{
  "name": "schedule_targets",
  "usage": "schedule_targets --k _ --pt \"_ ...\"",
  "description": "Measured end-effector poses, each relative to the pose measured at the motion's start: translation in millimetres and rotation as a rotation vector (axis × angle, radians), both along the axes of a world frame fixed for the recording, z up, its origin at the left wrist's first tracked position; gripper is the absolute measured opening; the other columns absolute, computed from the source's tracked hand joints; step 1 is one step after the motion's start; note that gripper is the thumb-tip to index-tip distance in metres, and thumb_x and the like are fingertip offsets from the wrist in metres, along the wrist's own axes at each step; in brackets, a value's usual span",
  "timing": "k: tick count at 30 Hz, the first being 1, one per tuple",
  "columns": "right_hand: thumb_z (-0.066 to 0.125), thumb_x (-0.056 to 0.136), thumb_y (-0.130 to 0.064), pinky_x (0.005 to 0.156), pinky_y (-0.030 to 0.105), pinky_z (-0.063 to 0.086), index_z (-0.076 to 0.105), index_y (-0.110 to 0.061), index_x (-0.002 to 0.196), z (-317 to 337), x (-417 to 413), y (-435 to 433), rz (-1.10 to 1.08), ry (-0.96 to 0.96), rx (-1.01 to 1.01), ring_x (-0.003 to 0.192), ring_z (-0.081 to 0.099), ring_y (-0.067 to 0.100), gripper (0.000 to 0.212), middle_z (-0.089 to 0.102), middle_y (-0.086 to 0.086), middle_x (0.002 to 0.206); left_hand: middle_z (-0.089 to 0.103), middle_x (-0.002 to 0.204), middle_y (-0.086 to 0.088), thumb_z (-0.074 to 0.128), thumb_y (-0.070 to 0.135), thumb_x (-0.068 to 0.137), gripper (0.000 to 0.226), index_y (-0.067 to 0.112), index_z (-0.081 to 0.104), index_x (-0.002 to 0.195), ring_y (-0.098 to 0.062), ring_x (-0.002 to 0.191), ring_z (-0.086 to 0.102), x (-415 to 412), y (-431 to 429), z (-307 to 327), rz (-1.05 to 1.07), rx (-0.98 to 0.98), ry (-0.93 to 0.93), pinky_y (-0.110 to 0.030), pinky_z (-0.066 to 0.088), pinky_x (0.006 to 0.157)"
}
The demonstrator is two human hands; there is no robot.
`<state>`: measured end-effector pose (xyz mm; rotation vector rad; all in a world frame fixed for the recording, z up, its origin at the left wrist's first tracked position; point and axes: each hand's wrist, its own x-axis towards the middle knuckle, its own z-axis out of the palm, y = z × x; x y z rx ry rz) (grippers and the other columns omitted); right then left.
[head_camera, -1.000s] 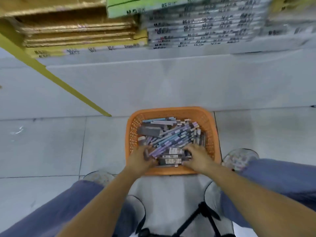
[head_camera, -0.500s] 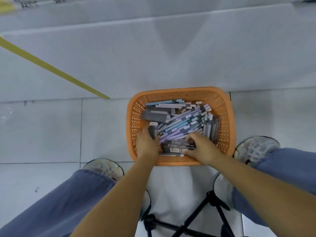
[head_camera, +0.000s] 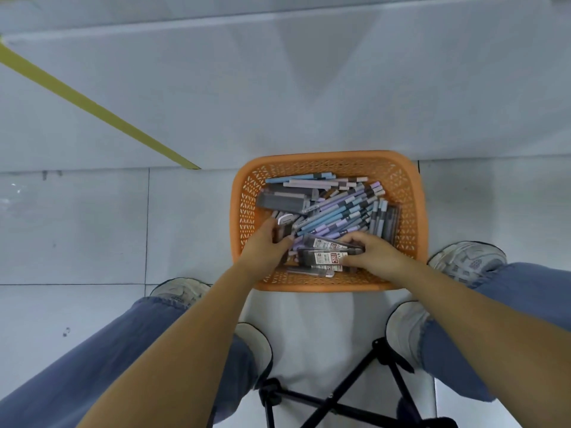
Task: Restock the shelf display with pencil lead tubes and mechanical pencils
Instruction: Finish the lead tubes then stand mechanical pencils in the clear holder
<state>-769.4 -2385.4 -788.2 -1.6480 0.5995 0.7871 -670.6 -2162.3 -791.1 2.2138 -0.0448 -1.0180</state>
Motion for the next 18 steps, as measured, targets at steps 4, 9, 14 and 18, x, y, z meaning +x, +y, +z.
schedule_targets --k 4,9,14,18 --pt "0.072 0.085 -0.01 0.079 0.033 0.058 0.066 -0.024 0.102 1.0 -3.1 -8.0 -0.097 0.03 0.043 0.085 0.07 0.015 0.023 0.072 0.002 0.1 0.061 0.103 0.01 0.059 0.03 0.097 0.024 0.027 0.056 0.121 -0.011 0.09 0.059 0.3 1.1 5.4 -0.044 -0.028 0.037 -0.022 0.042 0.07" --pt "0.071 0.083 0.003 0.073 0.039 0.06 0.068 -0.017 0.106 13.4 6.4 -24.3 -0.306 0.083 0.237 0.091 0.072 0.025 0.031 0.068 0.009 0.11 0.071 0.093 0.004 0.059 0.028 0.098 0.006 0.029 0.064 0.101 -0.008 0.083 0.066 -2.3 -13.9 20.9 0.064 -0.157 0.087 -0.016 0.048 0.065" --pt "0.073 0.082 0.0 0.076 0.033 0.06 0.066 -0.016 0.111 56.0 26.1 -39.9 -0.17 -0.011 0.195 0.092 0.072 0.026 0.034 0.071 0.01 0.11 0.069 0.085 0.002 0.06 0.037 0.099 0.009 0.031 0.066 0.102 -0.014 0.078 0.062 10.7 -29.7 61.8 0.072 -0.259 0.136 -0.03 0.052 0.072" --pt "0.074 0.08 0.002 0.066 0.024 0.058 0.07 -0.016 0.102 123.9 45.0 -44.4 -0.028 -0.167 0.149 0.085 0.073 0.019 0.029 0.075 0.003 0.094 0.072 0.111 -0.003 0.066 0.028 0.097 0.021 0.03 0.064 0.118 -0.025 0.105 0.068 26.3 -40.2 116.3 0.023 -0.441 0.218 -0.046 0.052 0.098"
